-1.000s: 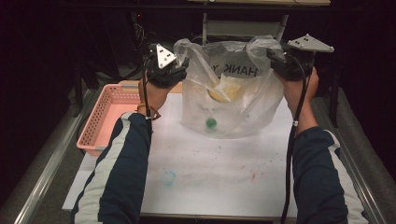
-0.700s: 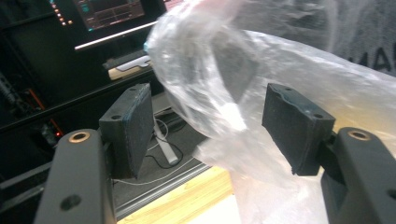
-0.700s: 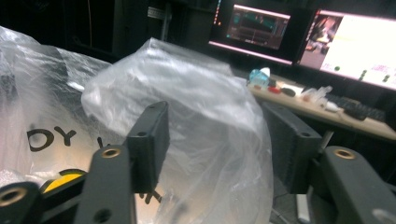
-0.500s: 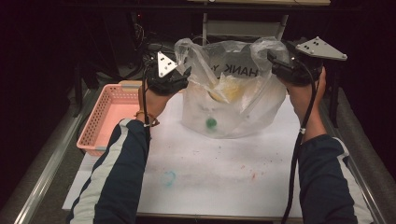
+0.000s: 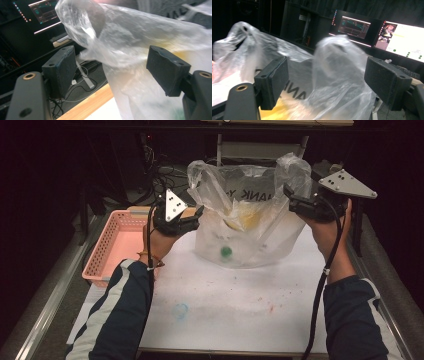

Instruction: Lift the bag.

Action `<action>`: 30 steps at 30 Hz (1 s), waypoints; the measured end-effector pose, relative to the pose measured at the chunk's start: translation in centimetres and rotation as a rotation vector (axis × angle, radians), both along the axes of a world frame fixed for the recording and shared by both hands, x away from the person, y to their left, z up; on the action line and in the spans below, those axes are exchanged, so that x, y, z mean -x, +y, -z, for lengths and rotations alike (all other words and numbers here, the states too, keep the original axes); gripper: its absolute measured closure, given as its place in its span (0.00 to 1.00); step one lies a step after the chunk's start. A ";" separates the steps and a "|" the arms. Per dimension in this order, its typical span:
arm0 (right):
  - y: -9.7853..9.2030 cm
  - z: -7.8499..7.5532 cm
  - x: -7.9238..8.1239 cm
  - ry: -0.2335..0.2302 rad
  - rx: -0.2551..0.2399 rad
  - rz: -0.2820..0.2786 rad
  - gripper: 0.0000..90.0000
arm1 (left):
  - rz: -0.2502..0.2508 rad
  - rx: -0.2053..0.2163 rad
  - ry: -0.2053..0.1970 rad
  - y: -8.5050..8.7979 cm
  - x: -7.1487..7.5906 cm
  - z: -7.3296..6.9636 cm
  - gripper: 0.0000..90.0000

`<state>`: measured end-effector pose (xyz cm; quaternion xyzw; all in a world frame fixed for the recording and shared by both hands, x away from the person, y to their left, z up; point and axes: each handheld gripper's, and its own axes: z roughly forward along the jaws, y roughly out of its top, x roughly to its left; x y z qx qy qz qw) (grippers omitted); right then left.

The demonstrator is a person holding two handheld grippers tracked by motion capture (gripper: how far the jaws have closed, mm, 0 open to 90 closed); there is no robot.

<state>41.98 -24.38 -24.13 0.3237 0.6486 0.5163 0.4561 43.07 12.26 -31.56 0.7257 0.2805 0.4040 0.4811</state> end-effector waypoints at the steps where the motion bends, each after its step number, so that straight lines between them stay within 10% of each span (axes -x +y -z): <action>1: 0.0 0.2 0.2 -0.004 0.004 -0.003 0.23 | 0.004 -0.009 -0.001 0.1 0.3 0.2 0.26; 30: 0.3 10.0 4.4 0.108 0.016 -0.091 0.23 | 0.039 -0.048 0.044 4.1 5.9 5.9 0.20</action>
